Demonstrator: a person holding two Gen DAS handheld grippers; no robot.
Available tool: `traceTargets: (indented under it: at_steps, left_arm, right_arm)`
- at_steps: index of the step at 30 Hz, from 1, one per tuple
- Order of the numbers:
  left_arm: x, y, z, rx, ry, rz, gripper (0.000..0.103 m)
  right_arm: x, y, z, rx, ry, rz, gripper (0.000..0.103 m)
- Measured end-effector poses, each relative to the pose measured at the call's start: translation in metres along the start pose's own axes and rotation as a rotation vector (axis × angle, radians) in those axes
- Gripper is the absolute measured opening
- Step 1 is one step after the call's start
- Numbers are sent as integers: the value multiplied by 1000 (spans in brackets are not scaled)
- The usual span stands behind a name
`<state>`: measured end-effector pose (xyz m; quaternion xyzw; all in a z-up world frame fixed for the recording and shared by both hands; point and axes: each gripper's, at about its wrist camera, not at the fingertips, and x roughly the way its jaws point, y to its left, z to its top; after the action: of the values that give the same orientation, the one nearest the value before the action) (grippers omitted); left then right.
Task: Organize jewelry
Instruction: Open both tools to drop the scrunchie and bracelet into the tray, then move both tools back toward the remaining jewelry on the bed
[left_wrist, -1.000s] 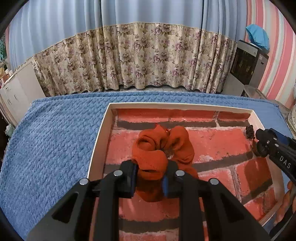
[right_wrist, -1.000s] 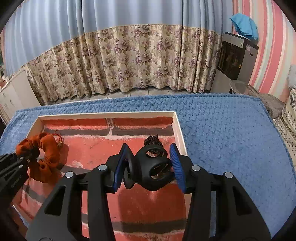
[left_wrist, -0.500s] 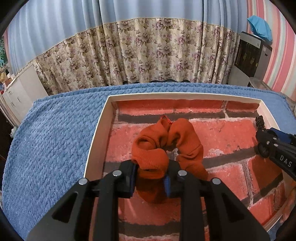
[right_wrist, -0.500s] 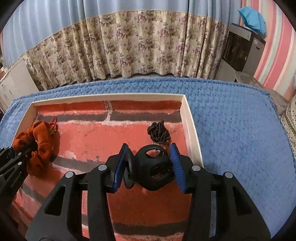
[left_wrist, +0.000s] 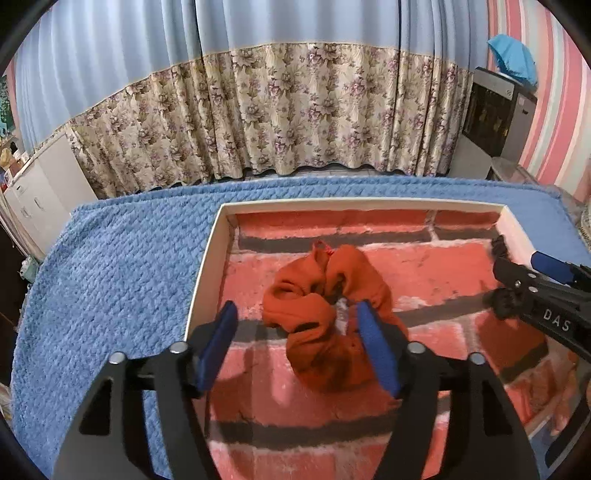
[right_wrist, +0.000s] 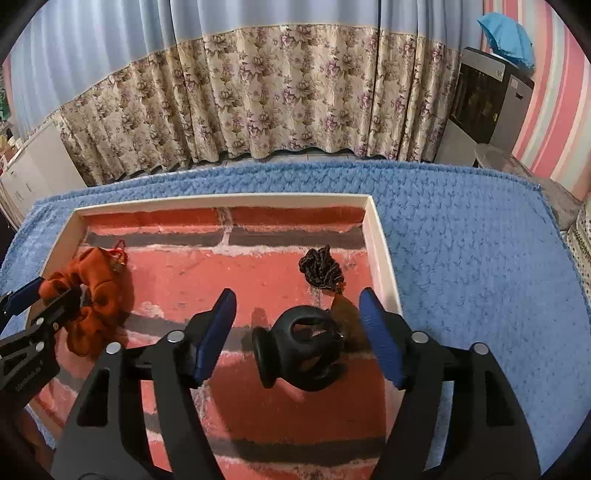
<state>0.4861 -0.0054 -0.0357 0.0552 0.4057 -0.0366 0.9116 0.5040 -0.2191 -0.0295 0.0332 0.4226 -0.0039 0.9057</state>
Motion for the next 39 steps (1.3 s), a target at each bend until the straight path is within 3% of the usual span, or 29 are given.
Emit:
traceTargets:
  at_steps: [3, 6, 8, 17, 27, 39]
  left_arm:
    - [-22, 2, 3, -3, -33, 2, 74]
    - [-43, 3, 6, -7, -44, -8, 79]
    - [-59, 5, 7, -13, -61, -9, 85]
    - [-136, 9, -12, -2, -136, -15, 85]
    - [-193, 7, -83, 24, -201, 7, 90]
    - [-222, 13, -179, 51, -237, 44, 90]
  right_arm:
    - [-24, -5, 6, 15, -38, -1, 88]
    - [-55, -10, 13, 19, -84, -15, 94]
    - [-71, -12, 14, 17, -103, -15, 96]
    - [-155, -25, -3, -11, -189, -52, 99]
    - [-220, -45, -82, 2, -281, -35, 99]
    - [-249, -50, -195, -24, -316, -83, 99]
